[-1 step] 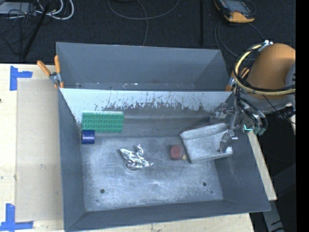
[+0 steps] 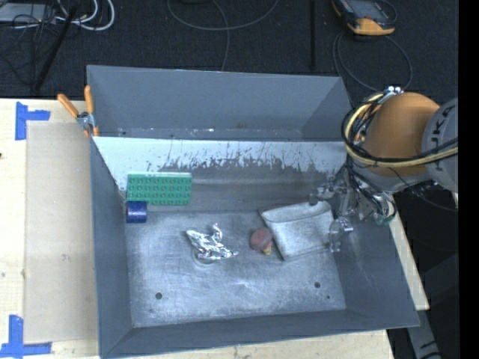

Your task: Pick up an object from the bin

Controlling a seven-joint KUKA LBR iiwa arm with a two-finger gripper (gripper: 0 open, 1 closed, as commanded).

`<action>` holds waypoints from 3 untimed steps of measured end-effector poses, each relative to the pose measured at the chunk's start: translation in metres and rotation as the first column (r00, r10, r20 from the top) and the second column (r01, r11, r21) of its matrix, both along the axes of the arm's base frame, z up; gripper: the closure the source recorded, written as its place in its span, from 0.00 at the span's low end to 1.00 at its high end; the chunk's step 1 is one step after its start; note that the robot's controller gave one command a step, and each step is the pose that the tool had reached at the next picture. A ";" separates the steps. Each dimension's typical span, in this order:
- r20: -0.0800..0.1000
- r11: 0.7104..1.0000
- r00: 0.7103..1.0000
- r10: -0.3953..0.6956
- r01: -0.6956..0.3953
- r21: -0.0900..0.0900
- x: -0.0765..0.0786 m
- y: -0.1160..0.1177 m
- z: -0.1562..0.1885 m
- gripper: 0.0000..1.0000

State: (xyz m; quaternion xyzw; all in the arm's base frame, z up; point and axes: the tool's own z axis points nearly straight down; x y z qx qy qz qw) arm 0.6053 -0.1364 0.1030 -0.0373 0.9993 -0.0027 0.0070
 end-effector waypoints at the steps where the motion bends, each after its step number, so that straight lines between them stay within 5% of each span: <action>1: -0.009 0.998 0.998 -0.061 0.061 0.009 0.010 0.091 0.026 0.00; 2: -0.018 0.898 0.898 -0.440 0.440 0.006 -0.028 0.150 -0.001 0.00; 3: -0.007 0.781 0.782 -0.624 0.624 0.011 -0.030 0.144 -0.029 0.00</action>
Offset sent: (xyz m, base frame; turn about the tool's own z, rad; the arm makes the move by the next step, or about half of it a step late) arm 0.0078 0.0848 0.0240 0.0685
